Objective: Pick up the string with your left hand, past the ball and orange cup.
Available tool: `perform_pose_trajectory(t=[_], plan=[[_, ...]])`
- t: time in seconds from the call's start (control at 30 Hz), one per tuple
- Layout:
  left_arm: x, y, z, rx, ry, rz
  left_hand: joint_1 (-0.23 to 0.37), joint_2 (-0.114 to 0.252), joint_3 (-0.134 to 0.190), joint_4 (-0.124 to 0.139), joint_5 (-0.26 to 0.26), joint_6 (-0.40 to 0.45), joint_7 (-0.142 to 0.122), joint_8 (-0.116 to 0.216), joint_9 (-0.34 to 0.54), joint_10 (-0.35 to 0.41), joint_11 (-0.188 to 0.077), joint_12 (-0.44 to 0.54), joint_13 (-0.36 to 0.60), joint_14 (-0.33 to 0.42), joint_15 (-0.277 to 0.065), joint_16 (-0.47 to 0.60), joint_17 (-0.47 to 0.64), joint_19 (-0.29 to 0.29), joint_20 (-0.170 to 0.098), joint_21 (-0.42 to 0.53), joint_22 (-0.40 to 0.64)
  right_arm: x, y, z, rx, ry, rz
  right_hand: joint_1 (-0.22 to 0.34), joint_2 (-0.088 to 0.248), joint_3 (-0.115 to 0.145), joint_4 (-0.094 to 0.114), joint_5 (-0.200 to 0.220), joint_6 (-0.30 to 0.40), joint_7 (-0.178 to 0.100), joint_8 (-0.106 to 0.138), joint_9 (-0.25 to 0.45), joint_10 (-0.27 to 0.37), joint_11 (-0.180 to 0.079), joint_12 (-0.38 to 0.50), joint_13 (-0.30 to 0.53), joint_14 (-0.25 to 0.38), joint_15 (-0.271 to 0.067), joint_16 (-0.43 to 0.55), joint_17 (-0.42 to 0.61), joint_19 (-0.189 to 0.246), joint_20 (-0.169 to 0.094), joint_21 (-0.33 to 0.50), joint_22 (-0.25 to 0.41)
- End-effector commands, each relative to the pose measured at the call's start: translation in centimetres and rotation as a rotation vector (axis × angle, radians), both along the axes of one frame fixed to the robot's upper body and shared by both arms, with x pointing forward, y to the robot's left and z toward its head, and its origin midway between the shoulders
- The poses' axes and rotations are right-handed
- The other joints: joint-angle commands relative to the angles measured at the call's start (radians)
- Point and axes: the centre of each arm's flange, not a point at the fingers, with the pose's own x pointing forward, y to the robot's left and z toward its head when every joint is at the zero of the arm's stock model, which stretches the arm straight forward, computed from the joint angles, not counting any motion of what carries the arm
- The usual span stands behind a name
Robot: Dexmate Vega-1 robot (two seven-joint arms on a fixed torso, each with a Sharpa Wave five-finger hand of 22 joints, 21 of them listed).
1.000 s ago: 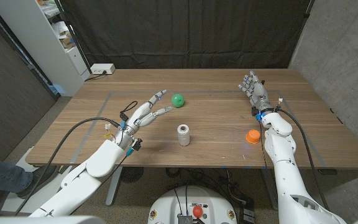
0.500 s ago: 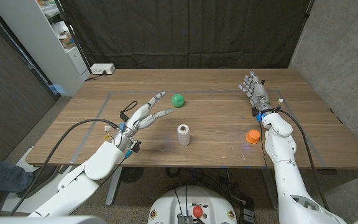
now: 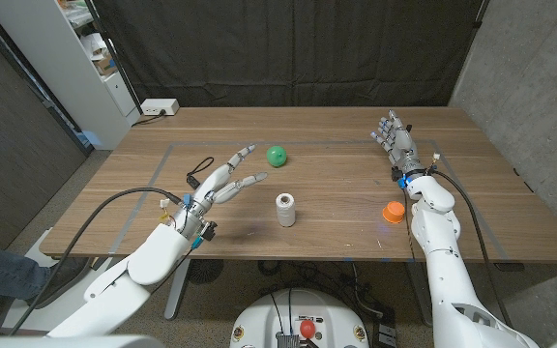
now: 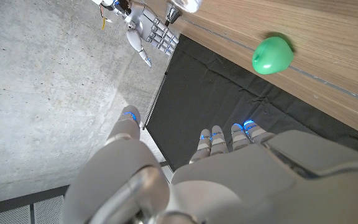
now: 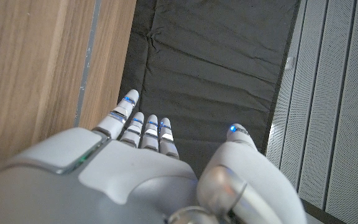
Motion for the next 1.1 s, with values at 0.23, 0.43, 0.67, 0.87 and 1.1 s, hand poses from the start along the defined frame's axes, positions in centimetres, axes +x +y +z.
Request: perform_pose_trajectory(t=[0.23, 0.43, 0.67, 0.87, 1.1], plan=[[0.0, 0.1, -0.8, 0.003, -0.006, 0.05, 0.02, -0.007, -0.004, -0.001, 0.007, -0.002, 0.009, 0.003, 0.002, -0.006, 0.001, 0.003, 0.001, -0.005, 0.012, -0.002, 0.003, -0.009, 0.01, -0.004, 0.004, 0.5, 0.2, 0.1, 0.002, 0.002, 0.001, 0.014, 0.0, -0.003, -0.001, 0.01, 0.008, -0.002, -0.002, 0.006, 0.004, -0.001, 0.0, 0.006, 0.004, 0.005, -0.002, 0.002, 0.011, 0.001, -0.01, 0.005], [0.0, 0.1, -1.1, 0.012, 0.003, 0.073, 0.026, -0.011, -0.004, 0.0, 0.008, -0.004, 0.008, 0.003, 0.002, -0.007, -0.002, 0.003, 0.002, -0.005, 0.012, -0.002, 0.003, -0.009, 0.01, -0.004, 0.004, 0.7, 0.1, 0.1, 0.007, 0.001, 0.0, 0.014, 0.001, -0.003, -0.001, 0.01, 0.008, -0.001, -0.002, 0.006, 0.007, 0.003, 0.001, 0.006, 0.004, 0.007, -0.002, 0.002, 0.012, 0.001, -0.012, 0.005], [0.3, -0.1, -1.5, 0.021, 0.024, 0.075, 0.049, -0.021, -0.007, 0.002, 0.01, -0.006, 0.009, 0.003, 0.002, -0.009, -0.002, 0.004, 0.002, -0.009, 0.011, -0.002, 0.003, -0.013, 0.01, -0.005, 0.005, 1.1, 0.0, -0.1, 0.011, 0.007, 0.001, 0.014, 0.001, -0.004, -0.001, 0.011, 0.008, -0.002, -0.002, 0.006, 0.007, 0.003, 0.001, 0.006, 0.003, 0.007, -0.002, 0.002, 0.013, 0.0, -0.015, 0.005], [0.6, -0.5, -1.7, 0.031, 0.031, 0.074, 0.068, -0.029, -0.009, 0.003, 0.012, -0.006, 0.008, 0.003, 0.002, -0.01, -0.001, 0.005, 0.002, -0.009, 0.012, -0.002, 0.003, -0.014, 0.01, -0.005, 0.006, 1.3, 0.0, 0.1, 0.009, 0.006, 0.002, 0.013, 0.001, -0.005, -0.001, 0.011, 0.008, -0.002, -0.002, 0.006, 0.005, 0.003, 0.0, 0.006, 0.003, 0.007, -0.002, 0.002, 0.013, 0.001, -0.017, 0.005], [0.9, -0.7, -1.9, 0.032, 0.045, 0.076, 0.074, -0.031, -0.01, 0.004, 0.013, -0.005, 0.008, 0.004, 0.002, -0.012, -0.001, 0.005, 0.002, -0.011, 0.013, -0.003, 0.003, -0.015, 0.013, -0.005, 0.006, 1.5, -0.1, 0.3, 0.009, 0.004, 0.002, 0.014, 0.001, -0.006, -0.002, 0.012, 0.008, -0.002, -0.002, 0.006, 0.006, 0.002, 0.001, 0.006, 0.003, 0.007, -0.002, 0.002, 0.014, 0.0, -0.019, 0.005]])
